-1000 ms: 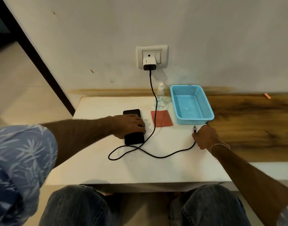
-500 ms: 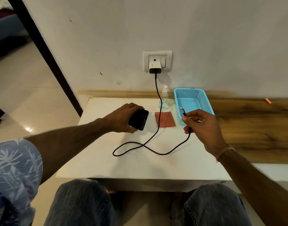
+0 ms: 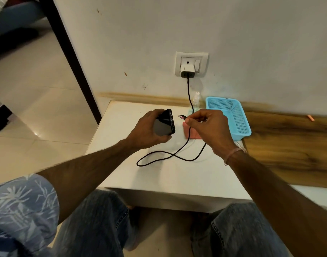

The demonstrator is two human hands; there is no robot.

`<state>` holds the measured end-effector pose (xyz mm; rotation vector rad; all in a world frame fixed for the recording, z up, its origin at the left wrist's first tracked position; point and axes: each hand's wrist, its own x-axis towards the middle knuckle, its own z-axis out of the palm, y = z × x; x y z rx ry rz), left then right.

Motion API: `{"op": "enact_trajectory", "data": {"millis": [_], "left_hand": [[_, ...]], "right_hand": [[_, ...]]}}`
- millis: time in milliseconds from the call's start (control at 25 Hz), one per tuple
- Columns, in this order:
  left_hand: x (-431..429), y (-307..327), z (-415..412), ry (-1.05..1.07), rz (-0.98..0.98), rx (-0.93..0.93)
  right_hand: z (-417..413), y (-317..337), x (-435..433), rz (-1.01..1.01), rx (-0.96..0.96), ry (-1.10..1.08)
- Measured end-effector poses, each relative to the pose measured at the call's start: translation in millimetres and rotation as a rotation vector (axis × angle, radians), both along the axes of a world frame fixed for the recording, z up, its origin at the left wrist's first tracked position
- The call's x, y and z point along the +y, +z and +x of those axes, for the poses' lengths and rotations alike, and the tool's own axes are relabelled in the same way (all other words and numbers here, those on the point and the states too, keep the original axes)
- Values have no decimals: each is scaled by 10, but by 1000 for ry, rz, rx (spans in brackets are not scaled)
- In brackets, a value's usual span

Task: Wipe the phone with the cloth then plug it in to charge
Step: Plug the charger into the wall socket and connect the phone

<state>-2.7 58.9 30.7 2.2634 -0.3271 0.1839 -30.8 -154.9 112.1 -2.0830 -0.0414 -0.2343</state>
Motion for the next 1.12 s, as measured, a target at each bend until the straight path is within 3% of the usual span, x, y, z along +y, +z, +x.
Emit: {"op": "enact_trajectory", "data": {"millis": [440,1120], "left_hand": [[-8,-1,-127,67,-90,27],[-20,13,-148,78,-92,40]], "right_hand": [[112,326,316,-612,-105,241],[224,413,466,-826,-112,269]]}}
